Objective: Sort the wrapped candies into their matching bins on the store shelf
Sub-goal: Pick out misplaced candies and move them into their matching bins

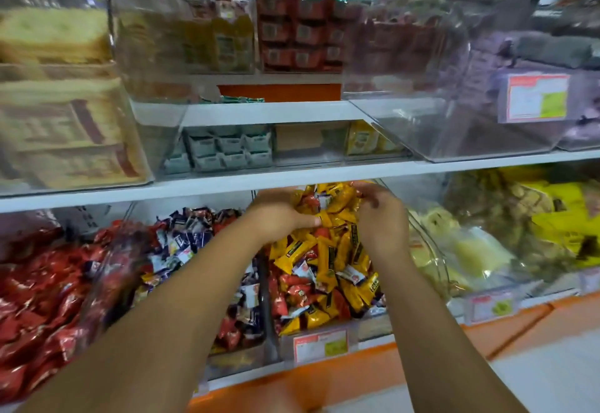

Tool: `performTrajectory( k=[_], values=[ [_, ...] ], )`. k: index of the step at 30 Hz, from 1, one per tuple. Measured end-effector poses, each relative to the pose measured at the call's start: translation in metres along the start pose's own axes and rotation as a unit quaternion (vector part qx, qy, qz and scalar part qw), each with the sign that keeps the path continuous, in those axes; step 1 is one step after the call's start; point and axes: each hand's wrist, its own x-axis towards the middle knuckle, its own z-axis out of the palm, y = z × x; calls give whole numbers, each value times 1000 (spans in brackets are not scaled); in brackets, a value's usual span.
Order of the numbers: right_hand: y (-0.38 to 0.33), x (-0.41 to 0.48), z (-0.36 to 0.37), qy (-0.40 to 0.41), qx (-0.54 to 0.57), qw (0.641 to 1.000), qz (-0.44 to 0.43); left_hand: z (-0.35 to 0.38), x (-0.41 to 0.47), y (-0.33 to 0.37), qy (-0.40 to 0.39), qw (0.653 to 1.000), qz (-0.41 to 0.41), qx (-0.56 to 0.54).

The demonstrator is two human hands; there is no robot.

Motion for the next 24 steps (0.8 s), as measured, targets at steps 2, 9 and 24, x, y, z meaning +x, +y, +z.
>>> performTrajectory(
  k=[2, 9, 24],
  values=[
    [-6, -5, -1, 5, 5, 1000, -21, -13, -26, -13, 36, 999, 11, -15],
    [-55, -71, 22, -120, -17, 986, -117, -57, -143, -93, 142, 989, 16, 45],
    [-148, -193, 179, -412, -174, 818, -362, -79, -258, -248, 176, 975, -122, 57]
  ],
)
